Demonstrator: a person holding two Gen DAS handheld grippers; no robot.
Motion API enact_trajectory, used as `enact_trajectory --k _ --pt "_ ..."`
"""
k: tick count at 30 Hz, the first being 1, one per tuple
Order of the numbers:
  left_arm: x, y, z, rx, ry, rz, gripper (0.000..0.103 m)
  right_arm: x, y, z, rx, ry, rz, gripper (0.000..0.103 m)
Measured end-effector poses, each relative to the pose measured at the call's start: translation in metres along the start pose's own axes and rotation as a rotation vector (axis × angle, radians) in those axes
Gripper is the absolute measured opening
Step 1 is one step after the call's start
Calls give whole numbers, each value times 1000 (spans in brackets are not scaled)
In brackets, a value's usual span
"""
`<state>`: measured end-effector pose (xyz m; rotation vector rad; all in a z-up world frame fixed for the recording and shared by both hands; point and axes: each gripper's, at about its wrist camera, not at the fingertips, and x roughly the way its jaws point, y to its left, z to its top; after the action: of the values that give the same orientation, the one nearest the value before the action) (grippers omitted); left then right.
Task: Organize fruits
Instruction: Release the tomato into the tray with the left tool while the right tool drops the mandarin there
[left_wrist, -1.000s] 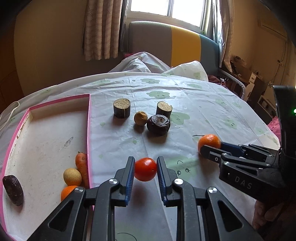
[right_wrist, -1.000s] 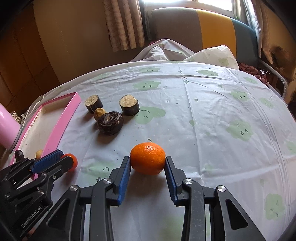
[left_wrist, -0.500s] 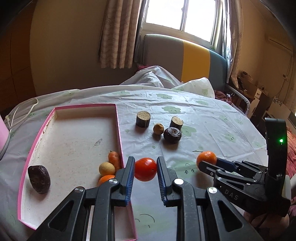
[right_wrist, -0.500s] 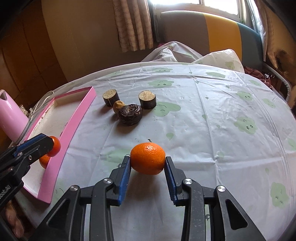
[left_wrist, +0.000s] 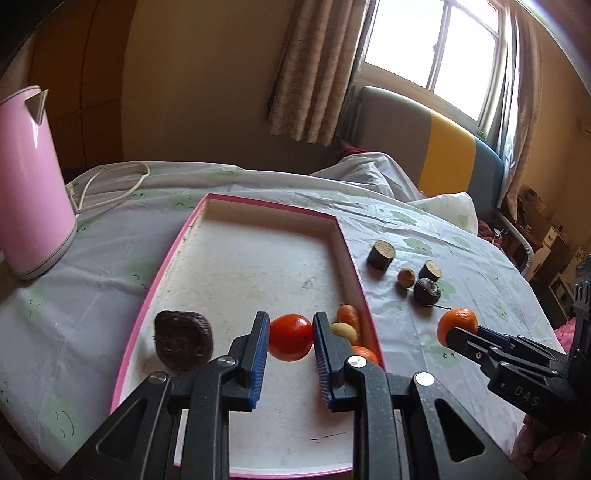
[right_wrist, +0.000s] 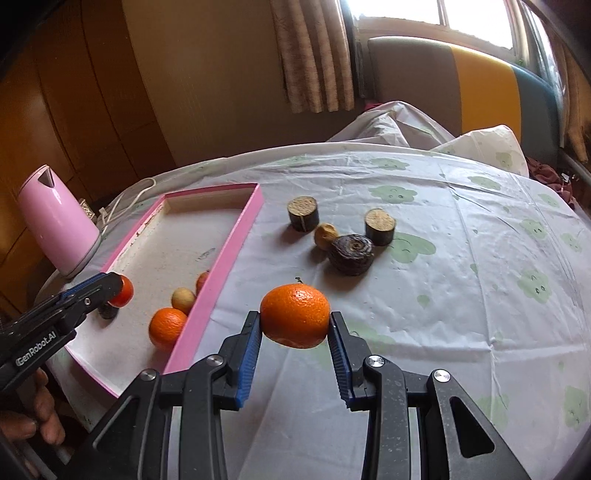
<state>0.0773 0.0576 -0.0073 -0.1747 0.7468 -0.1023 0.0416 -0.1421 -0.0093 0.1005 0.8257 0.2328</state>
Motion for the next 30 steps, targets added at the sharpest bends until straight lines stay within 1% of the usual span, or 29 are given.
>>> enact_trajectory --k 5,11,15,21,30 --pt "1 18 -1 -33 4 15 24 6 26 10 -34 -5 55 37" --pt "3 16 -2 -22 6 27 24 18 57 23 -91 -6 102 37" --pt "4 17 -3 -29 11 49 24 25 72 28 -122 -4 108 37" --pt "8 21 -4 -35 29 80 24 33 80 31 -118 1 111 37" --pt "9 24 -3 -33 36 92 25 41 83 32 -122 7 98 37"
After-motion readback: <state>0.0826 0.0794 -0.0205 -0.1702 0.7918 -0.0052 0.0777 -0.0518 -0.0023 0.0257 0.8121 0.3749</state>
